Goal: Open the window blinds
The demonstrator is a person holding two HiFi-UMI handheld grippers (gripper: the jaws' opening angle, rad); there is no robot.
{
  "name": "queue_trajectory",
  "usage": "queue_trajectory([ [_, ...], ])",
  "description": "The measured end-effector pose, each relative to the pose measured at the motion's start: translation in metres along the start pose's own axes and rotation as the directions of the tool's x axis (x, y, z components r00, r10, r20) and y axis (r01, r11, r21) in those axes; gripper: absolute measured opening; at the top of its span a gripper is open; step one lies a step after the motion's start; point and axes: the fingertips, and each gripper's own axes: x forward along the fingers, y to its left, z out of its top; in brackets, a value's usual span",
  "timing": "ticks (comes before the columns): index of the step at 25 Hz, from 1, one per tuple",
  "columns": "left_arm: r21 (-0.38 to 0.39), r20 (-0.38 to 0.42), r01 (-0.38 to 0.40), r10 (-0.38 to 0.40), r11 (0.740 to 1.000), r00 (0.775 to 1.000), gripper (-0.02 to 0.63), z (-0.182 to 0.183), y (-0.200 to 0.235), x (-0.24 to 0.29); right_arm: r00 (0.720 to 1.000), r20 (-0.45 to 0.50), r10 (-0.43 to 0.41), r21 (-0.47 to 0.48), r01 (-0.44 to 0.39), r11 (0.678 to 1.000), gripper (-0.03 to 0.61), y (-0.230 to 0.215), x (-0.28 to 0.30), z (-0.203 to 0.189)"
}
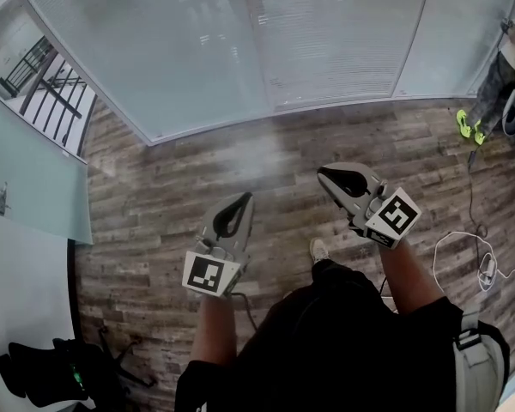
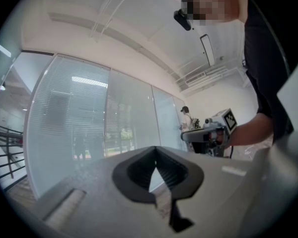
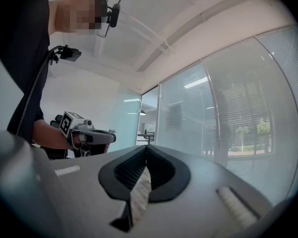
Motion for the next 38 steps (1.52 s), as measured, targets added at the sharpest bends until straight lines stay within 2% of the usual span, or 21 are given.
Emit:
queue_trajectory([
  [7,0.021,-0.007,-0.007,0.007,1.0,1.0,0.005,0.0,0.025,0.053,0.999,0.033,0.02,0.005,-0.02,1.0,0.005,-0.055,0.024,0.004],
  [16,0.017,-0.034,-0.036,0.037,0.999,0.999,0.005,-0.008,0.044,0.108,0.997,0.026,0.072,0.018,-0.072,0.997,0.005,-0.109,0.043,-0.005],
  [23,0.022,-0.041,-0.055,0.056,0.998,0.998,0.005,-0.01,0.05,0.136,0.993,0.015,0.12,0.03,-0.12,0.992,0.005,-0.13,0.049,-0.012],
  [38,0.035,-0.044,-0.066,0.068,0.997,0.997,0.005,-0.015,0.055,0.189,0.99,0.041,0.136,0.029,-0.137,0.99,0.005,-0.182,0.052,-0.018],
])
